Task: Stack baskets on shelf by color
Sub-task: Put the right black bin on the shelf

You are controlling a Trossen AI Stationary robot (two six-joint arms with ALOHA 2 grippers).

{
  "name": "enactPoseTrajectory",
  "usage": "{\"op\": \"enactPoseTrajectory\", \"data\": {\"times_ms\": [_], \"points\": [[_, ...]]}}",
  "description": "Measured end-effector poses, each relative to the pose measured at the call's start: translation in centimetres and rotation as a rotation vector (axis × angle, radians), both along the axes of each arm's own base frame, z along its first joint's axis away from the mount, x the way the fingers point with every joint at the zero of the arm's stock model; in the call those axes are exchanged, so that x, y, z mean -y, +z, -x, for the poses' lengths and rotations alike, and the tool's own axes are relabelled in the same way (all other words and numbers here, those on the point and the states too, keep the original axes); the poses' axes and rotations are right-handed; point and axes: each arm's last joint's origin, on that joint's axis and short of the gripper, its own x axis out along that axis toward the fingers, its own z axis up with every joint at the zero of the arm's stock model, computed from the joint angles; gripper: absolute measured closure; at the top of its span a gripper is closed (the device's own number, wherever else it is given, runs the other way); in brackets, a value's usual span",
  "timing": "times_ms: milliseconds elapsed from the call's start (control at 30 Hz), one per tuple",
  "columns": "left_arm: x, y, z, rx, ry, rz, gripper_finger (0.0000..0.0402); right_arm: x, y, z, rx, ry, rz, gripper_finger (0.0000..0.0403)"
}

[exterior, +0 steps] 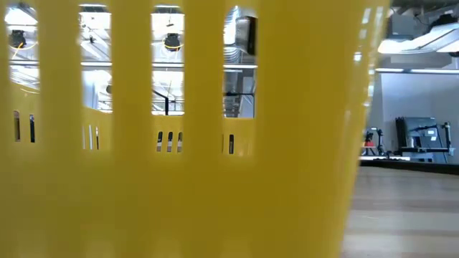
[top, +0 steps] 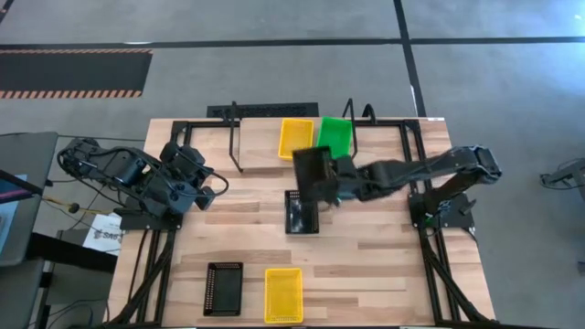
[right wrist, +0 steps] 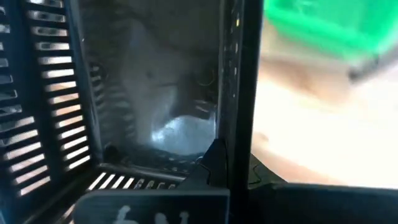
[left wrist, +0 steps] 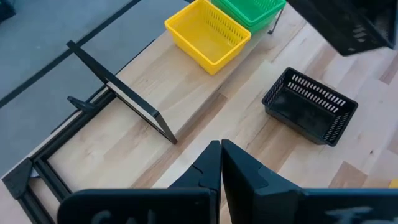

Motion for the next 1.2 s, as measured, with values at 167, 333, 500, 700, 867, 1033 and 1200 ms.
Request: {"op": "enactPoseTrajectory", "data": {"times_ms": [167, 333, 500, 700, 867, 1033, 1200], "points": [[0.0, 0.0, 0.0, -0.01, -0.006, -0.007, 0.0401, 2.7, 0.7, -5.3, 0.088, 0.1, 0.075, 0.0402], [-0.1, -0.1, 0.1, -0.02, -0.007, -0.012, 0.0401, 5.9, -0.3, -11.5, 0.177, 0.218, 0.079, 0.0402], [0.0, -0.1, 0.1, -0.041, -0.036, -0.024, 0.0401, 9.9, -2.8, -15.8, 0.17, 0.216, 0.047, 0.0402], [0.0, -0.1, 0.1, -0.066, -0.071, -0.03, 0.0401, 12.5, -5.8, -18.9, 0.174, 0.198, -0.009, 0.0403], [0.0, -0.1, 0.1, -0.075, -0.084, -0.034, 0.0401, 13.1, -7.4, -19.5, 0.161, 0.157, -0.045, 0.0403], [0.0, -0.1, 0.1, -0.092, -0.109, -0.049, 0.0401, 13.2, -7.9, -18.9, 0.087, 0.112, -0.071, 0.0403], [0.0, -0.1, 0.1, -0.102, -0.124, -0.06, 0.0401, 13.0, -7.1, -18.2, 0.059, 0.081, -0.051, 0.0403]]}}
